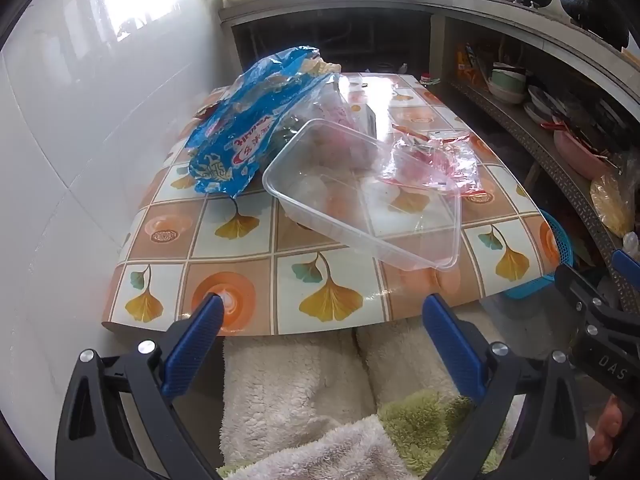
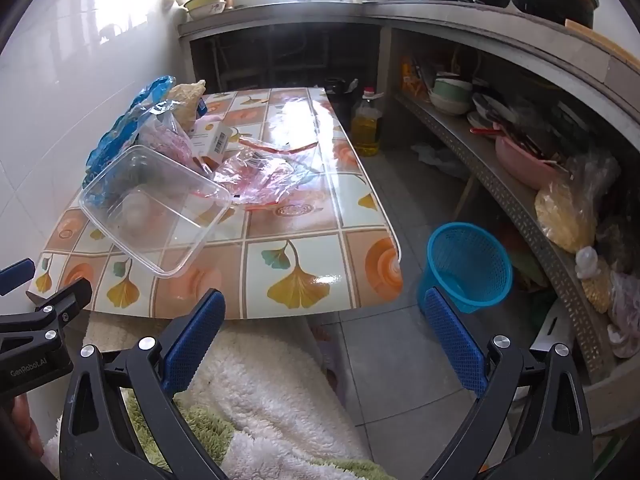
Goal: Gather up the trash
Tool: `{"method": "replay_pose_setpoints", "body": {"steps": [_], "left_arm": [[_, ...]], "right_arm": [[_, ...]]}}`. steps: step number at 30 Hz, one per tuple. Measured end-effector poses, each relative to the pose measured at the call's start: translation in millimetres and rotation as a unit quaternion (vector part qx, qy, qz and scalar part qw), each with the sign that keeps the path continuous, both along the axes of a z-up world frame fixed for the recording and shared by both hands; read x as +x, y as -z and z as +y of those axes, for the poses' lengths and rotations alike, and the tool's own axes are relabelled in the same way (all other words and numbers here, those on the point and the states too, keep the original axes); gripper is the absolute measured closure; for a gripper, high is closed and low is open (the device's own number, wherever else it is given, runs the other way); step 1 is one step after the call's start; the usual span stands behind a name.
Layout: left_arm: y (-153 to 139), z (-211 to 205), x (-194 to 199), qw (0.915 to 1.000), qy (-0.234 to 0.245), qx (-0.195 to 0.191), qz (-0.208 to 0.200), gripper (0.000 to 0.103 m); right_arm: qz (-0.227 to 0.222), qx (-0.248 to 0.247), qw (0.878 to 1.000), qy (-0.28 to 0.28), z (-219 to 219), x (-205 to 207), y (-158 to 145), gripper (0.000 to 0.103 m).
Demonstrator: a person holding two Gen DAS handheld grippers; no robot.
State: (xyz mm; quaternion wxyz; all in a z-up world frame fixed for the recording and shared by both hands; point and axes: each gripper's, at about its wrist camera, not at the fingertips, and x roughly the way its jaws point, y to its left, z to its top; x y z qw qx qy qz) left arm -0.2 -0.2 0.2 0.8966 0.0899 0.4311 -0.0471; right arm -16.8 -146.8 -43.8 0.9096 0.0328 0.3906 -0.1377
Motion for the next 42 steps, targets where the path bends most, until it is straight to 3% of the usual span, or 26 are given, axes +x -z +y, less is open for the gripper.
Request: {"method": "replay_pose_setpoints", "body": {"steps": [42], "left_arm": [[8,16,2,0.9995,-0.022,-0.014,0.018,0.006]], "right_arm": [[-0.003,-0.003,1.000,-0.001,3,-2,-4,0.008]]}}
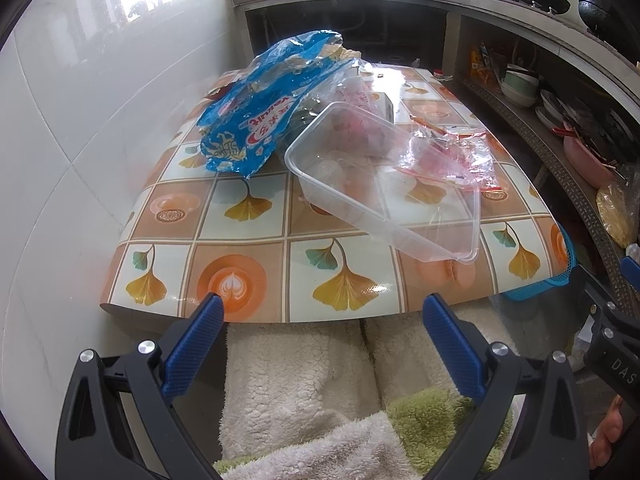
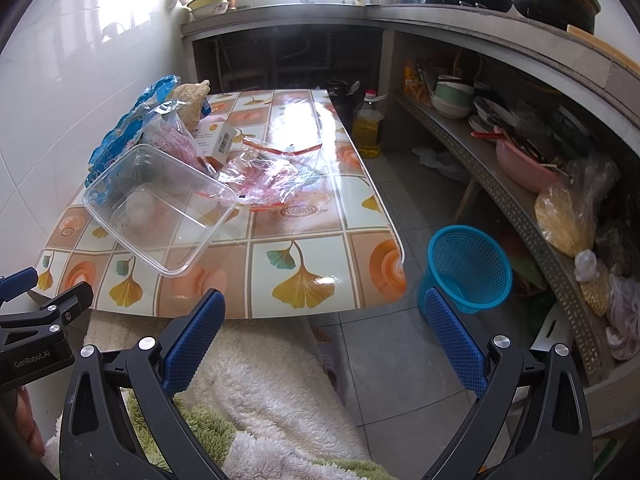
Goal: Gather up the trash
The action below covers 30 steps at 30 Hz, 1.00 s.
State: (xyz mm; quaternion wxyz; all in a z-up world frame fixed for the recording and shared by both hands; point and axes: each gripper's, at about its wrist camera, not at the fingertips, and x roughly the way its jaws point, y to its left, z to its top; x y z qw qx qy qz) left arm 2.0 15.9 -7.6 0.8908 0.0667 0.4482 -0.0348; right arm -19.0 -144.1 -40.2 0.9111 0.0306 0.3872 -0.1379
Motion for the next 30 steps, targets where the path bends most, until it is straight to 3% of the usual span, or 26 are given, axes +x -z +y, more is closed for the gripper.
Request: {"method": "replay_pose_setpoints", "body": {"steps": [30], "left_arm": [[3,9,2,1.0000,-0.003,0.003,0.004,0.006]], "right_arm": [[0.000,0.001,1.000,-0.001,-2,2,-1,0.008]]}}
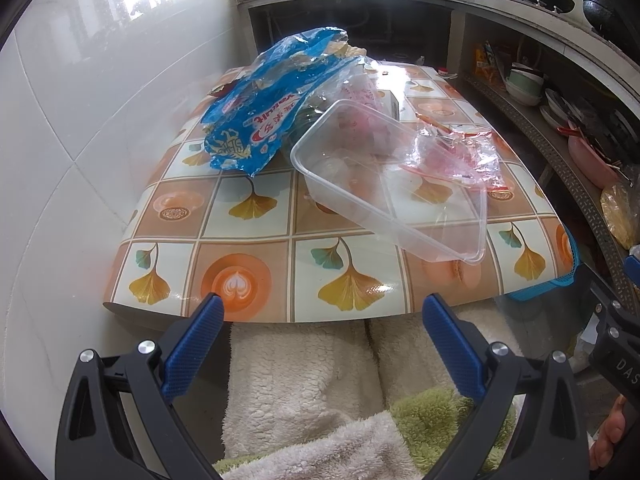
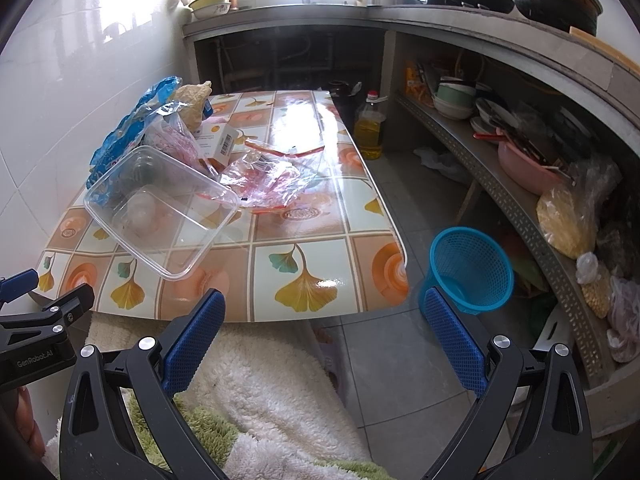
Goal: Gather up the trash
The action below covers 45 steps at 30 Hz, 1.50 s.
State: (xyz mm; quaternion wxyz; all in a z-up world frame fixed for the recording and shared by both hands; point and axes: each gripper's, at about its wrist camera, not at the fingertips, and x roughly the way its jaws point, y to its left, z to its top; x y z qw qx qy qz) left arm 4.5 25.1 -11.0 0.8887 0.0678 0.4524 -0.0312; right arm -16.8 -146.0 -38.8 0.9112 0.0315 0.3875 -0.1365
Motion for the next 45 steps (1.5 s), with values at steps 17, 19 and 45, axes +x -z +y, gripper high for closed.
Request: {"method": "replay_pose_setpoints", "body": {"steps": [17,19,45], "left_arm": [[0.2,-0.4,0.3,1.0000,-0.001,0.002,0.002,0.006],[0.1,-0.7,0.4,1.0000,0.000,0.001,0.002,0.006],[5.3,3.7,6.1,0.9998,-0.007,-0.003,0.016,0.006]], "right_arm": [[0.000,0.001,1.000,0.000,-0.6,-0.3,0.0,0.008],[0.000,0.001,1.000,-0.001,-0.6,-0.5,-0.3,0.008],[-0.005,-0.005,1.000,0.014,-5.0,4.5,1.3,0.008]]}}
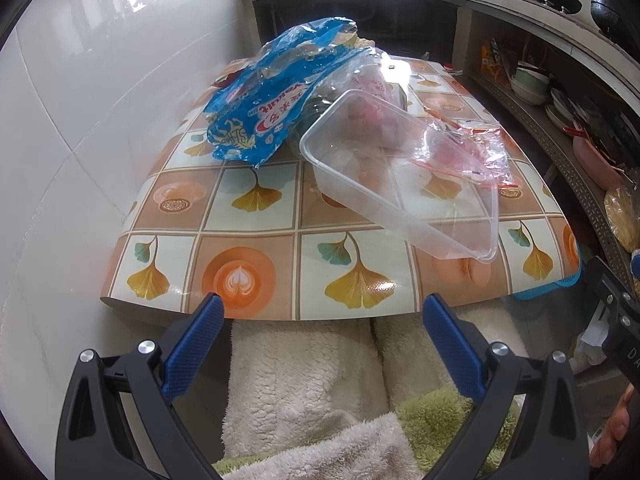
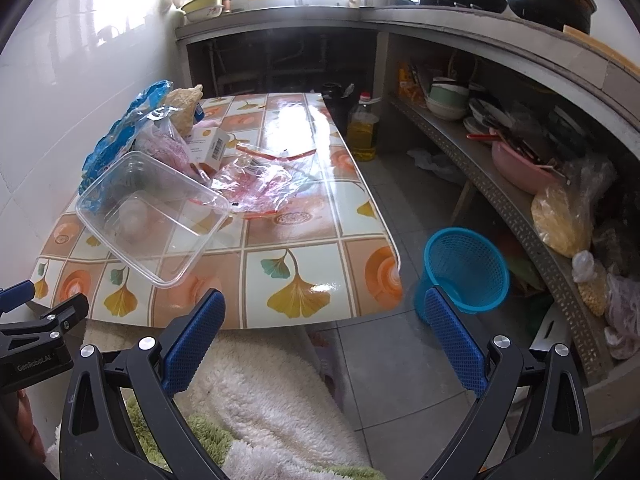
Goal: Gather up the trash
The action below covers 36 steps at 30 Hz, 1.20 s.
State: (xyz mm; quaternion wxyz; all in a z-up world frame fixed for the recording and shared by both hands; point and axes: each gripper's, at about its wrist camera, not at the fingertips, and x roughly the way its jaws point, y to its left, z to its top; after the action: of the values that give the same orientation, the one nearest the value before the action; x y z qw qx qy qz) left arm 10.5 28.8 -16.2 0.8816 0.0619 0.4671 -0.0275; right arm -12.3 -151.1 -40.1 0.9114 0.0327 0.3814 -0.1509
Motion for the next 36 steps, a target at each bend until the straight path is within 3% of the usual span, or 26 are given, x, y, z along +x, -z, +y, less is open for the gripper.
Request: {"method": "replay_pose_setpoints", "body": {"steps": [14,19,23,25,29,32,36], "left_arm": [[9,7,24,0.9996,0.001,-0.021,0.020,0.006],[5,11,33,0.9997,0.013,-0.021,-0.007,0.006],[3,15,39,0.9981,0.036,-0.046,-0.021,0.006],[3,17,42,0.9968,0.046,-0.060,-0.027,0.006],[4,27,44,0.9880,0.071,-0.124,-0.058,0.006],[3,28,44,0.9861,0.073,-0.132,-0.068,0.006],[7,28,47,0.9858,0.077,-0.140,-0.052,0.006]], "right_arm": [[0.014,0.009,1.000,-0.009,-2,21,8,0.008],[0.004,0.026,1.000,-0.008,-16,33,8,0.008],[-0.012,0.036,0.999,-0.012,-28,45,3,0.008],[-0.020,0.055,0.998,-0.024,-35,53,2,0.008],[-0.039,0.089,0.994,-0.049,-44,66,1,0.008],[-0.048,0.123,0.989,-0.064,-53,76,0,0.008],[-0.028,0.219,0.973,-0.059,-79,96,10,0.008]]}}
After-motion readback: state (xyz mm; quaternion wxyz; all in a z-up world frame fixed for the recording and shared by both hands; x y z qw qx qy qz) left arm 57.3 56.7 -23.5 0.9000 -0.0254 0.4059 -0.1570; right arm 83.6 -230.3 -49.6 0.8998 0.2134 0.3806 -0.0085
